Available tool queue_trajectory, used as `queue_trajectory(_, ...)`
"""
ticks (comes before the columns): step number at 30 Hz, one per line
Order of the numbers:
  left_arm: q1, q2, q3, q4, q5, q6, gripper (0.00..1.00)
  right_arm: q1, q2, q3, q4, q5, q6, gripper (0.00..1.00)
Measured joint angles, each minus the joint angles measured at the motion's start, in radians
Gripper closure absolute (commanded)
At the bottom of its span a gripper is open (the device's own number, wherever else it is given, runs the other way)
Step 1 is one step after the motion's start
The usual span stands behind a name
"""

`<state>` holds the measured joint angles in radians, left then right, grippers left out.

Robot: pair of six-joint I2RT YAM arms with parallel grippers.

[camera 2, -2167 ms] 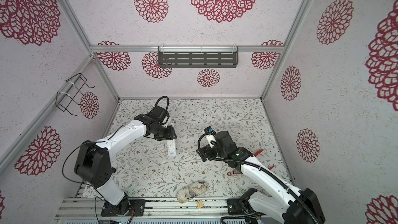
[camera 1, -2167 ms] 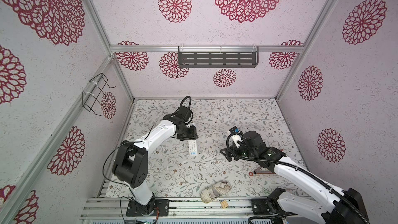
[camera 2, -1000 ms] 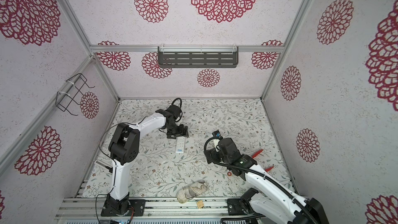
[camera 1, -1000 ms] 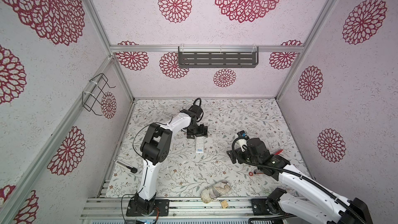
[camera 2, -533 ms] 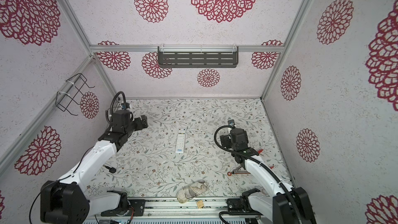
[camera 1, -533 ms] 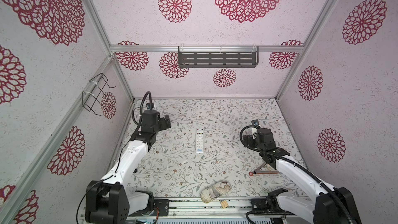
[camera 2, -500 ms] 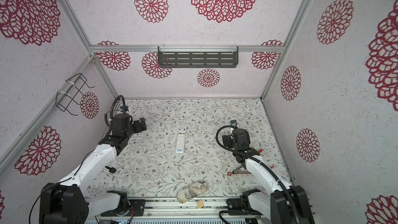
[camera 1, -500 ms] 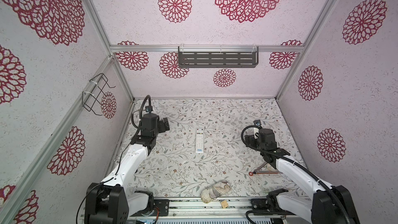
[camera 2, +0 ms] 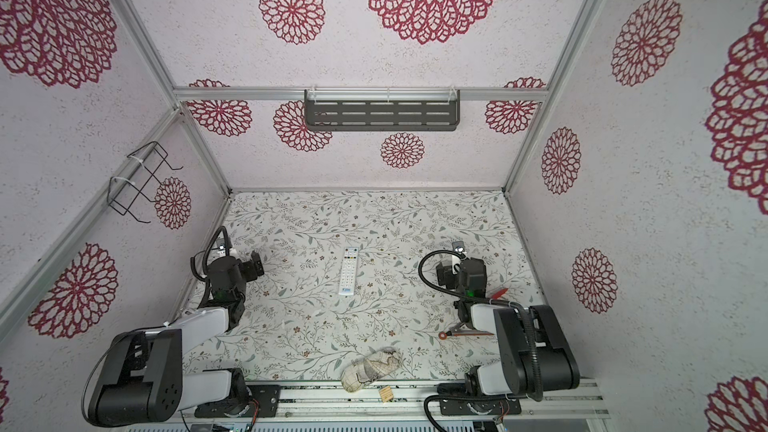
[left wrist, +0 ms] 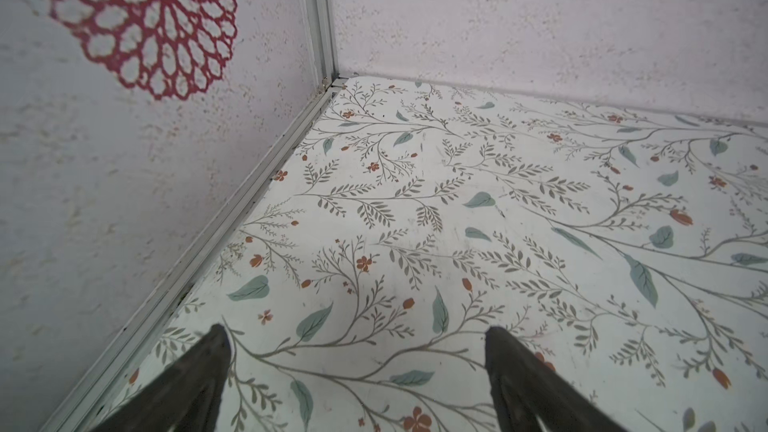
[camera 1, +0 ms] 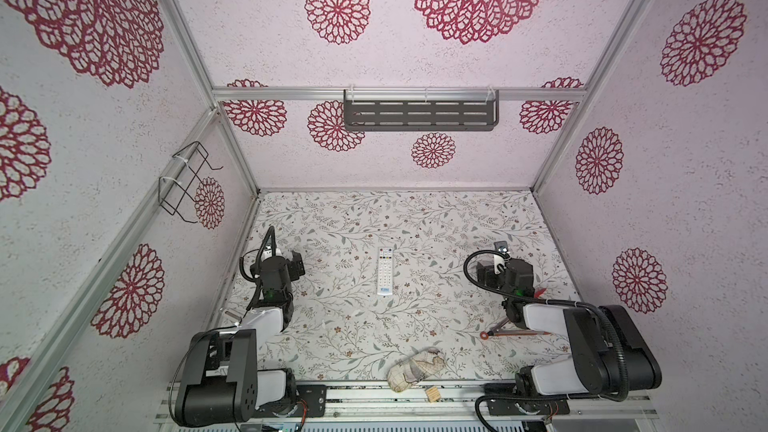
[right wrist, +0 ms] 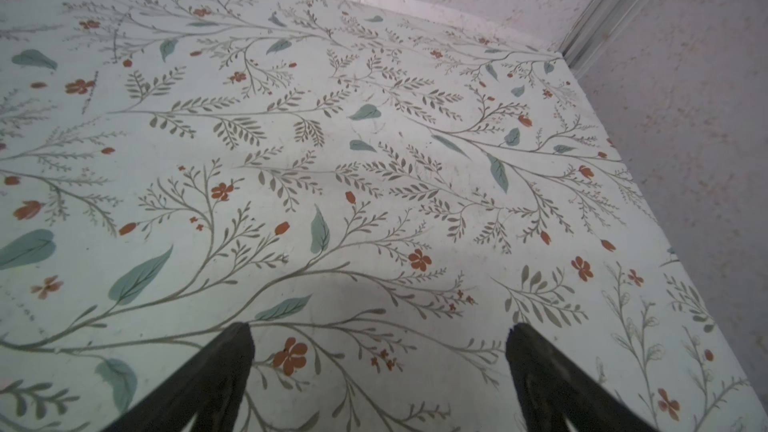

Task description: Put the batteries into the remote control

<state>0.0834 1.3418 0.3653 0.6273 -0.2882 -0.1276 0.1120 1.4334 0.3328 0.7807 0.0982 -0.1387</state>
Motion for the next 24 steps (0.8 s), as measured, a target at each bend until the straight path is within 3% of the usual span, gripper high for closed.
queue_trajectory(7, 0.021, 0.199, -0.035, 0.318, 0.078, 0.0, 0.02, -0.031, 0.008, -0.008, 0.116, -0.06, 0.011, 0.01)
queue_trajectory(12, 0.021, 0.221, -0.017, 0.319, 0.027, -0.021, 0.02, -0.099, 0.068, -0.105, 0.338, -0.089, 0.063, 0.01)
queue_trajectory(24, 0.015, 0.221, 0.025, 0.317, -0.056, -0.034, 0.02, -0.113, 0.111, -0.094, 0.372, 0.037, 0.149, 0.01)
